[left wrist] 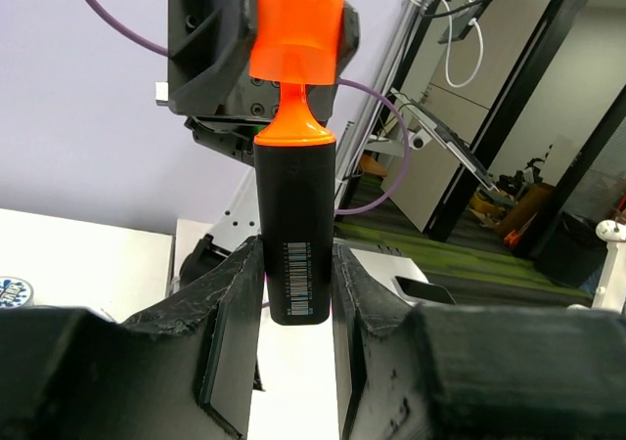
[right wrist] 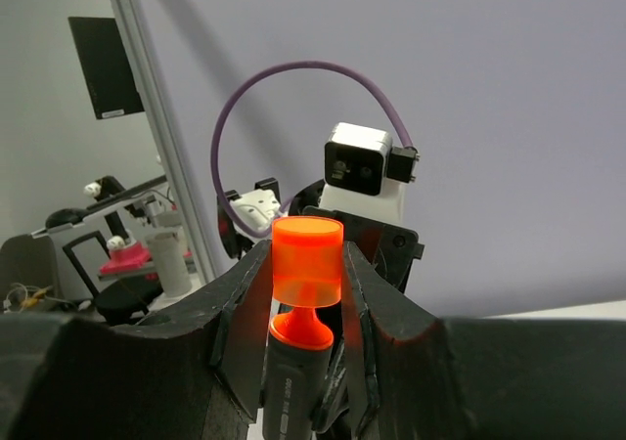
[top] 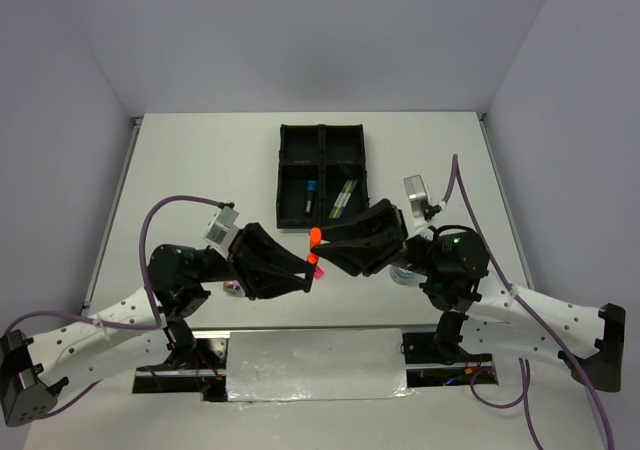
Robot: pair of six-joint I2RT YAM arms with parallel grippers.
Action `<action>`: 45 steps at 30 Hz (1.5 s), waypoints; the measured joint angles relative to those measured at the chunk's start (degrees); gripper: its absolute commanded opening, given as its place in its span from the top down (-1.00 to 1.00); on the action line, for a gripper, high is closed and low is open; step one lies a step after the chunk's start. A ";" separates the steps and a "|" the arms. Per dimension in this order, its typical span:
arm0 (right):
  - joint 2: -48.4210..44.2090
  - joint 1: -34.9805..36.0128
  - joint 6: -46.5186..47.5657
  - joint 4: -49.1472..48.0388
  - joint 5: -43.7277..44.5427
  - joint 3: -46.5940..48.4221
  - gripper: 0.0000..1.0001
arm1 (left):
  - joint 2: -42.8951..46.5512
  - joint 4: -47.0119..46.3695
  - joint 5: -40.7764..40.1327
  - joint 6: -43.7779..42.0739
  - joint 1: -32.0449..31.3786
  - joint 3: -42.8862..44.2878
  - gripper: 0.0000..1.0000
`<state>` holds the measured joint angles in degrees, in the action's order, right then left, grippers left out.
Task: Sort the stationery into containers
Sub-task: Close the pen cap on the pen.
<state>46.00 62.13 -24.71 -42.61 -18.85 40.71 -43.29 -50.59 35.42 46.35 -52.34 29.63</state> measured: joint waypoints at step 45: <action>0.46 1.27 0.24 0.59 8.74 -6.56 -0.99 | 2.14 26.91 -11.56 -21.42 -0.11 7.30 1.00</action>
<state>46.46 63.40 -24.47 -42.02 -10.11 34.15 -41.15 -23.68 23.86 24.93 -52.45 36.93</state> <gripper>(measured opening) 0.973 0.409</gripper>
